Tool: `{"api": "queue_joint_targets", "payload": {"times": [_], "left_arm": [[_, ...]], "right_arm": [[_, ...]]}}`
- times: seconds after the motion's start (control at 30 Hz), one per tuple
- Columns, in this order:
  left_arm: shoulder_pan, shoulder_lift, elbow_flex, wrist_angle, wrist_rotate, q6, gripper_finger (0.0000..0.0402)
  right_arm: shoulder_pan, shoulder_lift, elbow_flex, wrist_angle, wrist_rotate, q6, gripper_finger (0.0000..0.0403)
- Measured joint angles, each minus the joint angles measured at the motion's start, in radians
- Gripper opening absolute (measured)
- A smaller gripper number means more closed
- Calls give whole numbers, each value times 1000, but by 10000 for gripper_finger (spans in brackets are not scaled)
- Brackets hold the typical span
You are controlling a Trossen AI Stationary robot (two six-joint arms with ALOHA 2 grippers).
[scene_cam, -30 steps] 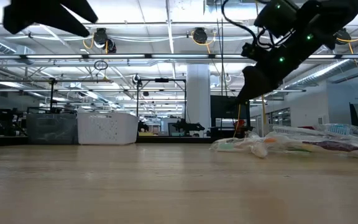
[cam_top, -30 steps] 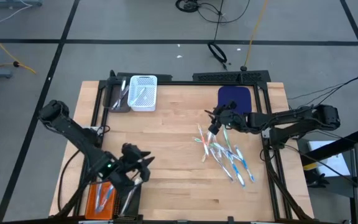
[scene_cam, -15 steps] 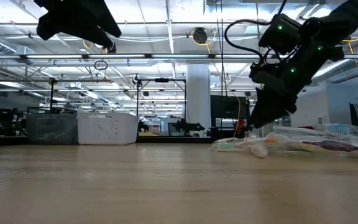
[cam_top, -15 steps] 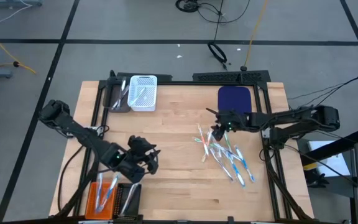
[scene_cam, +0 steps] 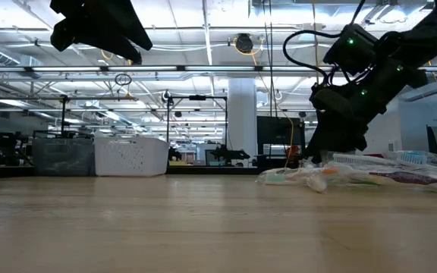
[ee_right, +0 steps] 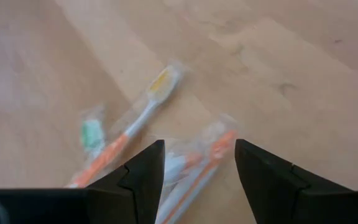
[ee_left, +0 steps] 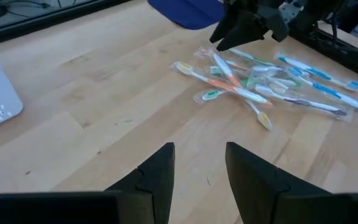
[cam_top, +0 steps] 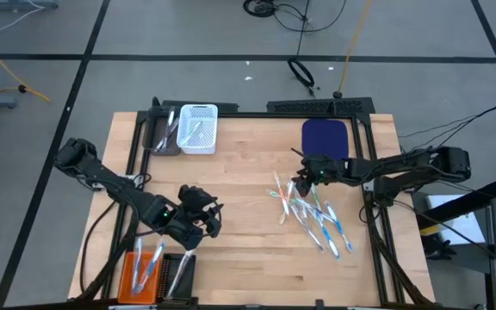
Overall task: Pick & Place Toothbrushes
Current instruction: Put the orange toothbrush into the black bin
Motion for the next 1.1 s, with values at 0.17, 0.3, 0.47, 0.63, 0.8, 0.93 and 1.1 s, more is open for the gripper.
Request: {"api": "queue_joint_targets", "payload": {"times": [0.17, 0.3, 0.47, 0.63, 0.8, 0.93, 1.1], "left_arm": [[0, 0, 0, 0, 0, 1, 143], [0, 0, 0, 1, 0, 2, 143], [0, 0, 0, 1, -1, 3, 143], [0, 0, 0, 1, -1, 5, 143], [0, 0, 0, 1, -1, 6, 143], [0, 0, 0, 1, -1, 6, 143], [0, 0, 0, 1, -2, 7, 143]], "right_arm": [[0, 0, -35, 51, -31, -3, 187], [0, 16, -40, 51, -29, -7, 187], [0, 23, -41, 79, -30, -12, 173], [0, 23, -40, 93, -49, -14, 127], [0, 23, -40, 90, -58, -46, 63], [0, 23, -40, 89, -56, -99, 8], [-6, 17, -40, 94, -54, -122, 1]]}}
